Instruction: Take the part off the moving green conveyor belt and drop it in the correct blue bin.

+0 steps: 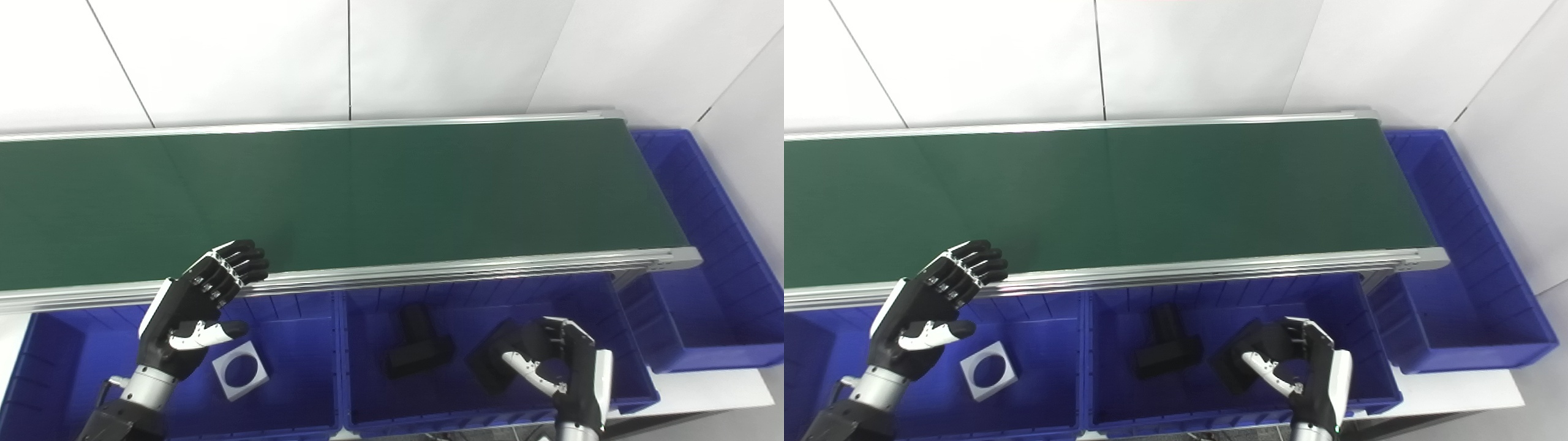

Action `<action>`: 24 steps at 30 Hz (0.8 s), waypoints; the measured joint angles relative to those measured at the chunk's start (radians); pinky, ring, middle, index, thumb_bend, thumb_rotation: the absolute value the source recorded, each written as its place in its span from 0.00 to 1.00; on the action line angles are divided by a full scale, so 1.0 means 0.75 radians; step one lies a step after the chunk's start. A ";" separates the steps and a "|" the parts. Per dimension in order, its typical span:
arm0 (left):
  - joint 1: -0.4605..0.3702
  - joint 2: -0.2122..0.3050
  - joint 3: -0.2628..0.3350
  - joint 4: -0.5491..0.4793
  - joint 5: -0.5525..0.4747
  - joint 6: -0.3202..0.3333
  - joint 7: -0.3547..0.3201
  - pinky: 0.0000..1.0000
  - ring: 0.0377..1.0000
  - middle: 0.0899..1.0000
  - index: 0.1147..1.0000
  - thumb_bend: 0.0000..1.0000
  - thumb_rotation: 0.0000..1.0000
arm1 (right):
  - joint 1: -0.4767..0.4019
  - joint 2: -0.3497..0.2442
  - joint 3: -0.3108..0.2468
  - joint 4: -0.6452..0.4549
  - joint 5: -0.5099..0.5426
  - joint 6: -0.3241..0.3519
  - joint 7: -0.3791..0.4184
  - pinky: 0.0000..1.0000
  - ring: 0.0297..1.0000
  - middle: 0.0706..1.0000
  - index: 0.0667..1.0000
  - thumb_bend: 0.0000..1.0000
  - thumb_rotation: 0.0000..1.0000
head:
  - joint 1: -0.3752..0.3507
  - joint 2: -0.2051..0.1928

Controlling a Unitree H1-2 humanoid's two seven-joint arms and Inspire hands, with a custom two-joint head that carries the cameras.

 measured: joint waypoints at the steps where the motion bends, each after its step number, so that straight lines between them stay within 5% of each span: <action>1: 0.000 0.000 0.000 0.000 0.001 0.000 0.000 0.75 0.74 0.73 0.72 1.00 0.21 | 0.002 -0.011 0.010 -0.005 0.009 0.007 0.030 0.82 0.88 0.92 0.96 0.82 0.33 | 0.000 0.000; 4: 0.000 -0.001 -0.001 0.000 0.001 0.000 0.000 0.75 0.74 0.73 0.72 1.00 0.21 | 0.016 -0.045 0.041 -0.037 0.032 0.064 0.119 0.92 0.98 0.99 1.00 0.91 0.43 | 0.002 -0.002; 9: 0.001 -0.001 -0.001 0.000 0.002 0.000 0.000 0.75 0.74 0.74 0.72 1.00 0.21 | 0.020 -0.081 0.066 -0.070 0.024 0.122 0.181 0.97 1.00 1.00 1.00 0.97 0.47 | 0.004 -0.004; 24: 0.001 -0.018 -0.007 0.001 0.006 -0.001 0.001 0.76 0.75 0.75 0.73 1.00 0.19 | 0.042 -0.052 0.106 -0.359 -0.036 0.154 0.203 0.90 0.96 0.97 1.00 0.91 0.50 | 0.051 -0.025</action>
